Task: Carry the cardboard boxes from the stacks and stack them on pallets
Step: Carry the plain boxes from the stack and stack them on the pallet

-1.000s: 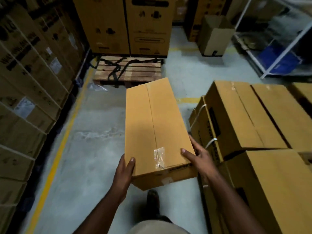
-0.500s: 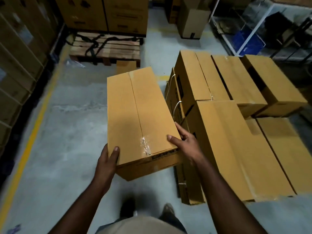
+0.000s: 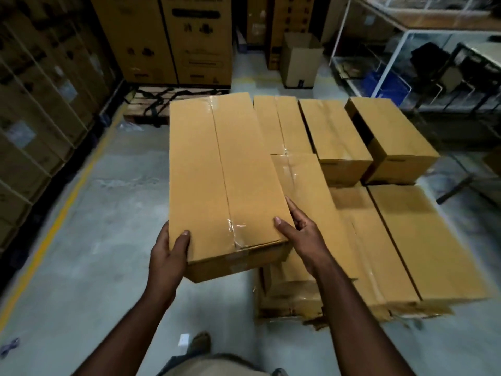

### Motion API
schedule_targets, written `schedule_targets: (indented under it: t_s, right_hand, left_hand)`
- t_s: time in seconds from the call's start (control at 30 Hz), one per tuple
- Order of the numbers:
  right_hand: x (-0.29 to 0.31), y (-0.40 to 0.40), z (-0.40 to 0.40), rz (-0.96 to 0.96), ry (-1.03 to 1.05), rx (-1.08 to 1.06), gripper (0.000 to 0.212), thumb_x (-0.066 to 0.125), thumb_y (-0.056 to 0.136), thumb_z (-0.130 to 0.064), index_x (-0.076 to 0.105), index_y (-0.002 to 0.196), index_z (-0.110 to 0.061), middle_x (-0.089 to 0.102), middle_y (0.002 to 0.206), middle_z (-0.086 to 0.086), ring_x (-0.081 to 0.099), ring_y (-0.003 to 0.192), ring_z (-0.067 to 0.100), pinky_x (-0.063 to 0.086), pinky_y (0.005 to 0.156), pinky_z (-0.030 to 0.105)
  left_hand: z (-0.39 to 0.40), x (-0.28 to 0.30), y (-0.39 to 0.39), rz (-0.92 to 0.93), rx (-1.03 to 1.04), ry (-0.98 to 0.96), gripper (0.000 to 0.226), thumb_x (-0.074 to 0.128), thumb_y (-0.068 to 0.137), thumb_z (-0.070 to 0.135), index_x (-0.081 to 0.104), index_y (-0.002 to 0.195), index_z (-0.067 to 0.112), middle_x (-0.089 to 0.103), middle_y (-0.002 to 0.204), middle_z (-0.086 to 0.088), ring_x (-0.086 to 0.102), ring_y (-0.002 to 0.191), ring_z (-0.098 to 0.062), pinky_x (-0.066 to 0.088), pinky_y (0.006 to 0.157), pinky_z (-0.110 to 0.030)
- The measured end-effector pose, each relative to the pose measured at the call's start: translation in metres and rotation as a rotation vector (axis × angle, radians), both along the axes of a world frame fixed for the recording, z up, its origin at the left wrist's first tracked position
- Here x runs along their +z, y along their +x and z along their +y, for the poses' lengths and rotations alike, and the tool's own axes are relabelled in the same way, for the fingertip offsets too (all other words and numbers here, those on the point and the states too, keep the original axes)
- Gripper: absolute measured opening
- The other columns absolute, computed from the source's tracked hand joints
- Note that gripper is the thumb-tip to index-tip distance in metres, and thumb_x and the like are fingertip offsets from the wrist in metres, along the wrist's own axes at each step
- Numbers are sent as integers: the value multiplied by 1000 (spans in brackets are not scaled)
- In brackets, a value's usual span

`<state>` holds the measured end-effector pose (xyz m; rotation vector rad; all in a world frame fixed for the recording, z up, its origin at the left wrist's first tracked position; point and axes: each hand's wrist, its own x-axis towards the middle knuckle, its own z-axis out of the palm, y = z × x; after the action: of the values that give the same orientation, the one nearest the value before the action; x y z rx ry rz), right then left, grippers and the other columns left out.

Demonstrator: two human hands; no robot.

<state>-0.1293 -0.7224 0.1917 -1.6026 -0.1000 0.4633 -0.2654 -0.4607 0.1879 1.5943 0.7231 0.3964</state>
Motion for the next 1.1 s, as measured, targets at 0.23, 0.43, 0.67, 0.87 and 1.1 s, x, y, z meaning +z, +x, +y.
schedule_targets:
  t_s: [0.23, 0.43, 0.67, 0.87, 1.1]
  right_hand:
    - [22, -3, -96, -30, 37, -106, 67, 78, 91, -33, 48, 151, -43, 54, 153, -8, 52, 138, 11, 44, 117, 40]
    - [30, -7, -207, -66, 36, -250, 71, 80, 86, -32, 51, 150, -38, 68, 134, -17, 65, 122, 7, 55, 98, 29]
    - [27, 43, -363, -107, -15, -329, 71, 78, 89, -24, 50, 153, -29, 65, 140, -13, 62, 128, 11, 50, 106, 33]
    - [10, 75, -494, -64, -29, -263, 104, 92, 64, -56, 49, 154, -28, 62, 145, -9, 60, 133, 15, 46, 113, 42]
    - [-66, 88, -557, 133, -26, -195, 119, 95, 54, -64, 45, 156, -29, 58, 150, -10, 56, 137, 16, 39, 120, 46]
  left_hand:
    - [-83, 28, 21, -40, -78, 28, 45, 57, 104, 34, 51, 148, 30, 66, 130, 7, 63, 117, -15, 55, 96, -42]
    - [-172, 22, 47, -69, -291, -22, 46, 59, 103, 40, 49, 148, 34, 65, 132, 11, 63, 118, -10, 56, 97, -38]
    - [-319, 5, 109, -84, -500, -82, 40, 60, 104, 27, 50, 143, 27, 65, 126, 15, 63, 120, -9, 53, 98, -27]
    - [-447, -19, 134, 0, -498, -184, 40, 65, 101, 27, 54, 138, 32, 69, 124, 6, 69, 110, -13, 61, 83, -32]
    - [-507, -58, 129, 226, -446, -275, 43, 64, 100, 18, 46, 128, 45, 62, 122, 11, 63, 115, -16, 59, 96, -47]
